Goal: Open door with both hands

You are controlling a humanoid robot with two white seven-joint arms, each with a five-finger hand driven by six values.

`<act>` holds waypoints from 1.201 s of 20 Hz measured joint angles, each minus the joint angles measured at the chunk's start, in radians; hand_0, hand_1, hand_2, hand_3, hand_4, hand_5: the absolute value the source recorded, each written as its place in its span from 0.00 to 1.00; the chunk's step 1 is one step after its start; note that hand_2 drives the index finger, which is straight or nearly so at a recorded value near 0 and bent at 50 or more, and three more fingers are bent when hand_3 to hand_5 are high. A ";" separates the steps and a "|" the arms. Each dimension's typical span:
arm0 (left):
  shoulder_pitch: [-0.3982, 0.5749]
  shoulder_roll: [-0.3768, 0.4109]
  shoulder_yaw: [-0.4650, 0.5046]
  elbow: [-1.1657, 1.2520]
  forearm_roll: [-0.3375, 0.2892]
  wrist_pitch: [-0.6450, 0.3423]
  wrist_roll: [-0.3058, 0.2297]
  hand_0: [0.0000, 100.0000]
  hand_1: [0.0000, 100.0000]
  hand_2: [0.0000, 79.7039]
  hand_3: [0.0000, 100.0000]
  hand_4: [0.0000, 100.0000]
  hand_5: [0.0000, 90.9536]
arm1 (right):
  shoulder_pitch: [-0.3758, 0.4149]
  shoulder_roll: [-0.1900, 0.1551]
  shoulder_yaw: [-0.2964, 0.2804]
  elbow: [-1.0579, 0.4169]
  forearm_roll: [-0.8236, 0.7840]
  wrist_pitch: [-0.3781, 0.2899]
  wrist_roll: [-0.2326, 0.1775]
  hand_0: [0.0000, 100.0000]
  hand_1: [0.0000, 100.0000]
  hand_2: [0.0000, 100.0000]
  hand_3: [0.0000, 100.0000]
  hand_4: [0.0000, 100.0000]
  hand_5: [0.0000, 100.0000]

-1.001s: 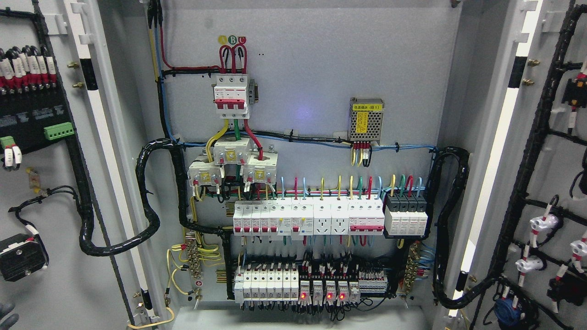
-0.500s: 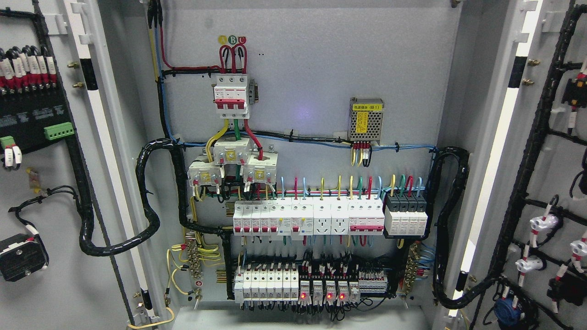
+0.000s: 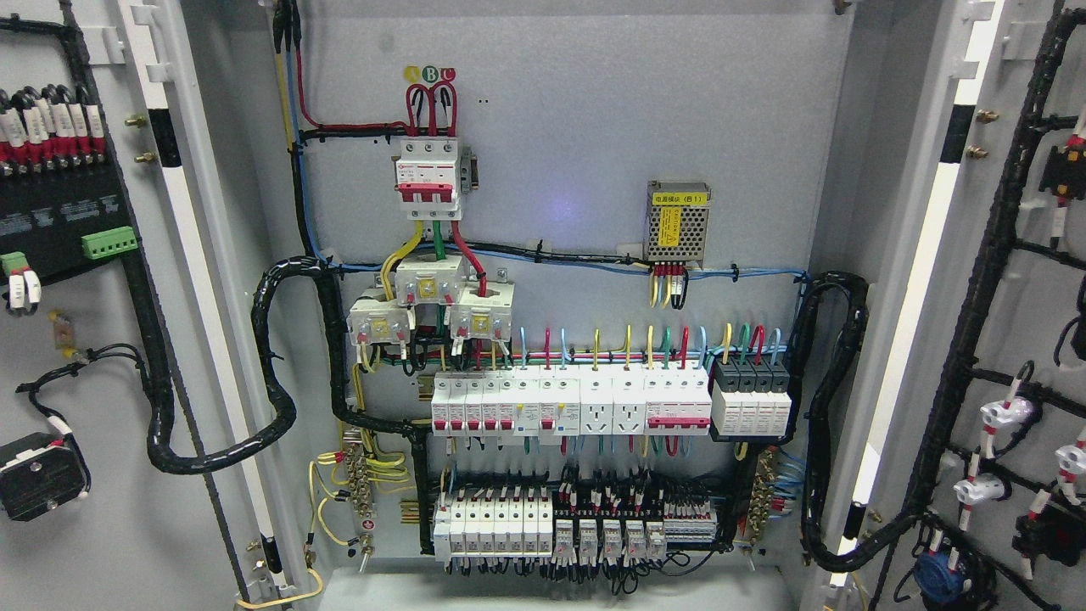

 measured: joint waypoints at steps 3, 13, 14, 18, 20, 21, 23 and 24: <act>0.007 -0.035 -0.027 0.060 -0.028 0.003 -0.003 0.00 0.00 0.00 0.00 0.00 0.00 | -0.021 0.026 0.036 0.089 0.036 -0.001 0.000 0.00 0.00 0.00 0.00 0.00 0.00; -0.005 -0.125 -0.112 0.365 -0.062 -0.008 -0.006 0.00 0.00 0.00 0.00 0.00 0.00 | -0.118 0.123 0.105 0.433 0.206 0.006 -0.010 0.00 0.00 0.00 0.00 0.00 0.00; -0.011 -0.134 -0.119 0.405 -0.065 -0.008 -0.006 0.00 0.00 0.00 0.00 0.00 0.00 | -0.134 0.137 0.109 0.480 0.218 0.006 -0.011 0.00 0.00 0.00 0.00 0.00 0.00; -0.051 -0.169 -0.142 0.569 -0.077 -0.012 -0.008 0.00 0.00 0.00 0.00 0.00 0.00 | -0.200 0.182 0.120 0.669 0.272 0.007 -0.012 0.00 0.00 0.00 0.00 0.00 0.00; -0.076 -0.185 -0.155 0.657 -0.081 -0.012 -0.009 0.00 0.00 0.00 0.00 0.00 0.00 | -0.234 0.204 0.124 0.768 0.302 0.008 -0.012 0.00 0.00 0.00 0.00 0.00 0.00; -0.090 -0.193 -0.161 0.701 -0.083 -0.012 -0.009 0.00 0.00 0.00 0.00 0.00 0.00 | -0.251 0.215 0.126 0.817 0.317 0.009 -0.013 0.00 0.00 0.00 0.00 0.00 0.00; -0.117 -0.208 -0.173 0.790 -0.092 -0.013 -0.010 0.00 0.00 0.00 0.00 0.00 0.00 | -0.283 0.234 0.128 0.913 0.346 0.013 -0.014 0.00 0.00 0.00 0.00 0.00 0.00; -0.131 -0.215 -0.177 0.833 -0.098 -0.013 -0.007 0.00 0.00 0.00 0.00 0.00 0.00 | -0.300 0.245 0.129 0.963 0.357 0.018 -0.014 0.00 0.00 0.00 0.00 0.00 0.00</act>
